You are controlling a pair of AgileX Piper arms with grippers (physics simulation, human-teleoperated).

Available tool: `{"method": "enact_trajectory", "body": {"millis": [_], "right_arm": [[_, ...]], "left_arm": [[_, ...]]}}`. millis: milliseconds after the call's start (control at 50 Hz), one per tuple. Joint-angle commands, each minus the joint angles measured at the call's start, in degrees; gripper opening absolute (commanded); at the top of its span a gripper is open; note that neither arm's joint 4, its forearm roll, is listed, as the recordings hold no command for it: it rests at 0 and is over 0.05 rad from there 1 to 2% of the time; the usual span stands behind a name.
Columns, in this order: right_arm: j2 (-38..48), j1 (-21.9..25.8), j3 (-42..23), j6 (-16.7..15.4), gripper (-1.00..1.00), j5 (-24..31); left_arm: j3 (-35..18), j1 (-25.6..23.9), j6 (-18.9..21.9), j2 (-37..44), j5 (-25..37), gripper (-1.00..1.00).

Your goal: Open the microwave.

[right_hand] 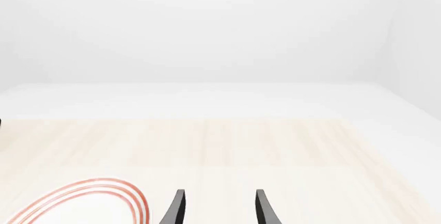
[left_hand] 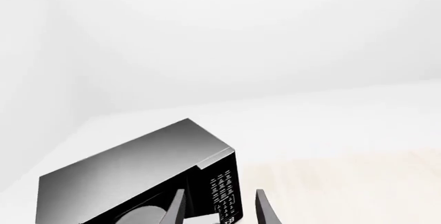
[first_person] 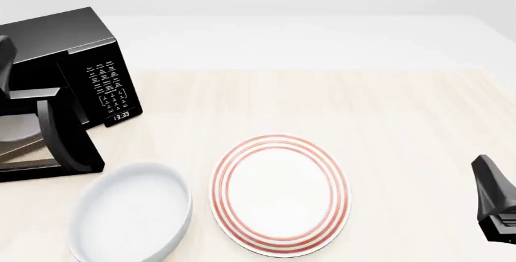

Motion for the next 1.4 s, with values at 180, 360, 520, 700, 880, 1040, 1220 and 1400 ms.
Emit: {"method": "enact_trajectory", "body": {"millis": [180,360,520,700,880,1040,1220,1400], "right_arm": [[0.00,0.00,-0.01,-0.01,1.00,-0.01],[0.00,0.00,0.00,0.00,1.00,0.01],[0.00,0.00,0.00,-0.01,1.00,0.02],[0.00,-0.01,0.00,0.00,1.00,0.01],[0.00,0.00,-0.01,-0.02,1.00,0.00],[0.00,-0.01,0.00,-0.01,1.00,0.01],[0.00,-0.01,0.00,0.01,1.00,0.01],[0.00,0.00,0.00,0.00,1.00,0.00]], "left_arm": [[-8.40,-0.48,-0.53,11.60,-0.48,1.00],[-11.88,0.55,-1.68,15.56,1.72,1.00],[-13.61,0.33,-3.29,19.96,3.05,1.00],[-16.53,0.10,-2.59,24.42,9.08,1.00],[-16.14,1.53,-3.73,23.88,11.33,1.00],[-17.67,1.79,-3.97,25.43,13.64,1.00],[-18.48,2.50,-5.07,26.69,14.97,1.00],[-17.95,3.75,-5.53,28.01,14.56,1.00]]}}
